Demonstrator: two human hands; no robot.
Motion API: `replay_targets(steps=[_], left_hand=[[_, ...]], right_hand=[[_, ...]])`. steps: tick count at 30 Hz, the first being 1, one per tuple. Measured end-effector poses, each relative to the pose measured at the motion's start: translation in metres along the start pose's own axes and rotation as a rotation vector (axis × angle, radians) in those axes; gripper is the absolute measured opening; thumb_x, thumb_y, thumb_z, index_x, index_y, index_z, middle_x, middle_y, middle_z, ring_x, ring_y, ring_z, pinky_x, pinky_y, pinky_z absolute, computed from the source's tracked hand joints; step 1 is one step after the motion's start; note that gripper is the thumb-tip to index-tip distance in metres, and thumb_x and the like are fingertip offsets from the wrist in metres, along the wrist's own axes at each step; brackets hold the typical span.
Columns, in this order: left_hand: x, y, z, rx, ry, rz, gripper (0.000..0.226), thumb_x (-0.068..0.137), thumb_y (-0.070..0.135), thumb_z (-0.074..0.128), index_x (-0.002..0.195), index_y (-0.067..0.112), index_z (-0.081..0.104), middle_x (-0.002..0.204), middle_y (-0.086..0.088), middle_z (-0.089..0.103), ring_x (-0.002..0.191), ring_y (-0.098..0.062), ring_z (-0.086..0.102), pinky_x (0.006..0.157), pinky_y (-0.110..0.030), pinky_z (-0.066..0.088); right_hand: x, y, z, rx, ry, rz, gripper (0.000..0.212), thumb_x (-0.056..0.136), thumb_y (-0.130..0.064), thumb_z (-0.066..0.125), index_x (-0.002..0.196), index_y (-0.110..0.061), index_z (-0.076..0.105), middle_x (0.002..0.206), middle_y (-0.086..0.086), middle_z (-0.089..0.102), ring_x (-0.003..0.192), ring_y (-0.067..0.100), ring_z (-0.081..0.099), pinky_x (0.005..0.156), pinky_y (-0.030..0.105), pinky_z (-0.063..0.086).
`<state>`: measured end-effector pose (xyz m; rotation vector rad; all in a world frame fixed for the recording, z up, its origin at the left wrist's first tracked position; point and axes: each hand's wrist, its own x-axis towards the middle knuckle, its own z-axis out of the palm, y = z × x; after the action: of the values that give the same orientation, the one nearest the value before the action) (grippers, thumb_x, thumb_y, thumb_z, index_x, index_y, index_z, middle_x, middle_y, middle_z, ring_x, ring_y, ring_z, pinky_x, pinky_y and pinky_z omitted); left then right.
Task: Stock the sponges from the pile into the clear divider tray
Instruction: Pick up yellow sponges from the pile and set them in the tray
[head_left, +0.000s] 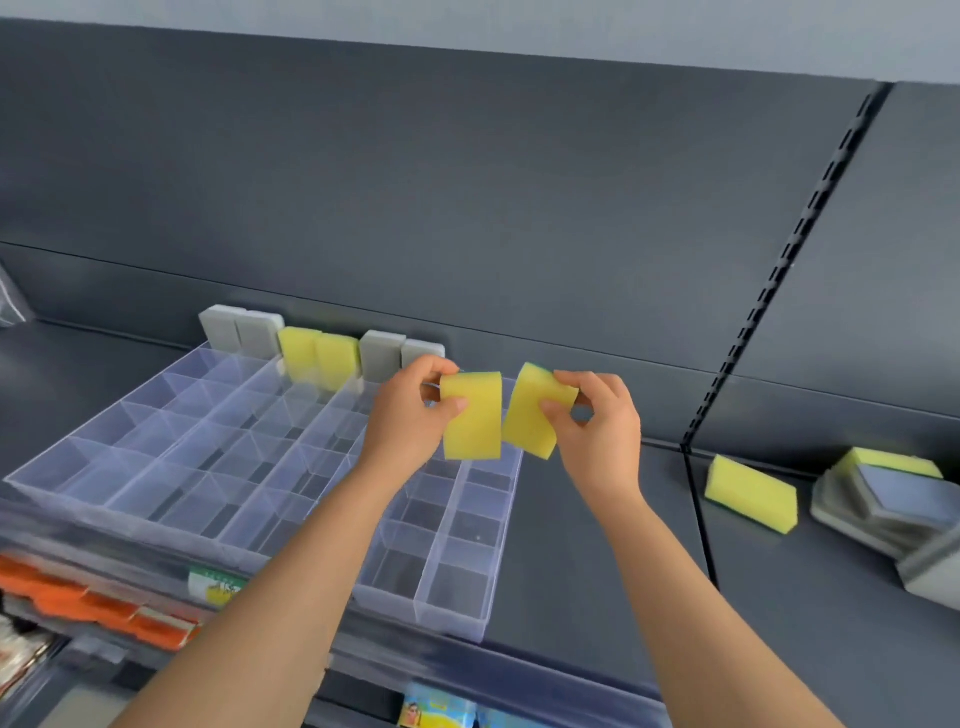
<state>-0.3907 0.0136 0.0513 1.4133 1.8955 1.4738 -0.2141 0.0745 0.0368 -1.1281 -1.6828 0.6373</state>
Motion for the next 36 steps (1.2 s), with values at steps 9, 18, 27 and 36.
replay_targets(steps=[9, 18, 27, 36], left_hand=[[0.054, -0.025, 0.008, 0.113, 0.028, 0.057, 0.025, 0.081, 0.007, 0.068, 0.101, 0.021, 0.060, 0.100, 0.006, 0.065, 0.092, -0.012, 0.060, 0.078, -0.030, 0.050], [0.091, -0.036, 0.007, 0.223, 0.015, 0.138, 0.028, 0.082, 0.007, 0.067, 0.106, 0.019, 0.058, 0.101, 0.009, 0.057, 0.090, -0.008, 0.053, 0.072, -0.014, 0.038], [0.111, -0.048, 0.013, 0.283, -0.060, 0.232, 0.029, 0.082, 0.008, 0.067, 0.107, 0.019, 0.058, 0.105, 0.011, 0.056, 0.089, -0.006, 0.050, 0.074, -0.015, 0.042], [0.119, -0.051, 0.022, 0.446, -0.188, 0.271, 0.026, 0.084, 0.010, 0.063, 0.109, 0.016, 0.057, 0.113, 0.002, 0.056, 0.087, -0.023, 0.058, 0.077, -0.037, 0.048]], right_hand=[[0.051, 0.014, 0.035, -0.048, 0.009, -0.062, 0.020, 0.083, -0.004, 0.066, 0.100, -0.014, 0.065, 0.104, -0.004, 0.055, 0.088, 0.012, 0.053, 0.071, 0.018, 0.047], [0.075, 0.029, 0.068, -0.217, -0.034, -0.031, 0.015, 0.084, -0.004, 0.065, 0.097, -0.011, 0.062, 0.104, -0.001, 0.057, 0.076, 0.023, 0.057, 0.072, 0.034, 0.050], [0.072, 0.053, 0.083, -0.414, -0.111, 0.010, 0.018, 0.085, -0.006, 0.065, 0.103, -0.010, 0.063, 0.103, 0.003, 0.058, 0.071, 0.021, 0.051, 0.066, 0.026, 0.041], [0.071, 0.057, 0.090, -0.527, -0.123, 0.024, 0.019, 0.086, -0.010, 0.064, 0.105, -0.009, 0.063, 0.104, 0.005, 0.058, 0.083, 0.028, 0.054, 0.066, 0.027, 0.037]])
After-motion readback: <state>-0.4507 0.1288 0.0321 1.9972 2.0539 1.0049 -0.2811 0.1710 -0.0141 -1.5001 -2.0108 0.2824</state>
